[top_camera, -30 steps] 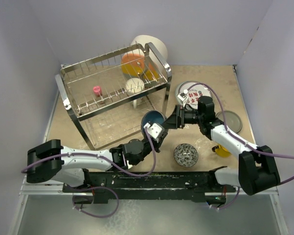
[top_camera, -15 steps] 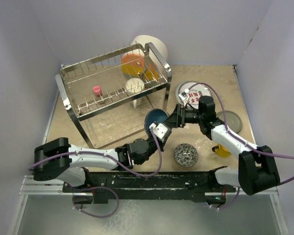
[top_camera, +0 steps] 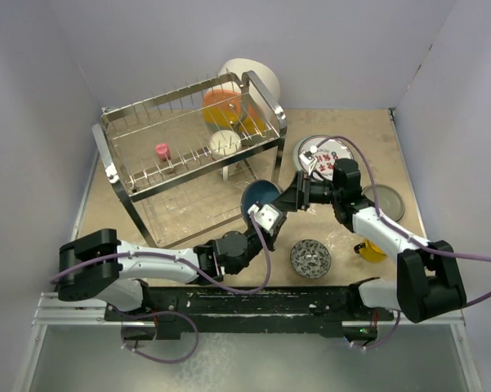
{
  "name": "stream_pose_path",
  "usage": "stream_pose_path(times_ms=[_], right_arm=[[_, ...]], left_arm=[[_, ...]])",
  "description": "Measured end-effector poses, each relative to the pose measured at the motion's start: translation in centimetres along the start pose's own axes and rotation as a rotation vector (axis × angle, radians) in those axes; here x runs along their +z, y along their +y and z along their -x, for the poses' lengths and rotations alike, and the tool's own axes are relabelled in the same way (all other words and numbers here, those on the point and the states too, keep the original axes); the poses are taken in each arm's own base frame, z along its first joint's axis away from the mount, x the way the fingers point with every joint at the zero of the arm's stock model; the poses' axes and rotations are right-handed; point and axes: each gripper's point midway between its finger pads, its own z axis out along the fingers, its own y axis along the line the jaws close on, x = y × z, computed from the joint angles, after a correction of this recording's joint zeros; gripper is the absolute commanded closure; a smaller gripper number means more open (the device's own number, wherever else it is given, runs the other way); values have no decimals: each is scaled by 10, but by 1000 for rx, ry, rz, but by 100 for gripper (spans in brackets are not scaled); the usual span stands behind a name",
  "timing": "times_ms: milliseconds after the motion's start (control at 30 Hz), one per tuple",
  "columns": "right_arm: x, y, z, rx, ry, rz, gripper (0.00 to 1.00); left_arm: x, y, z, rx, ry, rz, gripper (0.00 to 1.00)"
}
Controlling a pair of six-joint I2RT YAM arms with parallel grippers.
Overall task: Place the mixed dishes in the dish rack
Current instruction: Pick up the bowl from the dish rack.
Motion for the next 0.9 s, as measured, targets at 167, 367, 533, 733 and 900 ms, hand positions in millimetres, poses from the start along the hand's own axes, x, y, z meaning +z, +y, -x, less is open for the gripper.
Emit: stream_pose_path(times_ms=[167,367,533,733,900], right_arm=[[2,-2,-3,6,20,15,2],[2,-6,-4,19,23,9,0],[0,-9,-2,26,15,-2,5],[-1,-13,-2,42,13,-18,0],[-1,-12,-3,39,15,-15,0]], left_arm=[[2,-1,-2,-3,-5,-1,100],[5,-3,-8,11,5,-3,100],[16,-11,-9,13,5,-7,100],[22,-15,-9,13,2,-9,100],[23,-17,-7,11,-1,-18,100]])
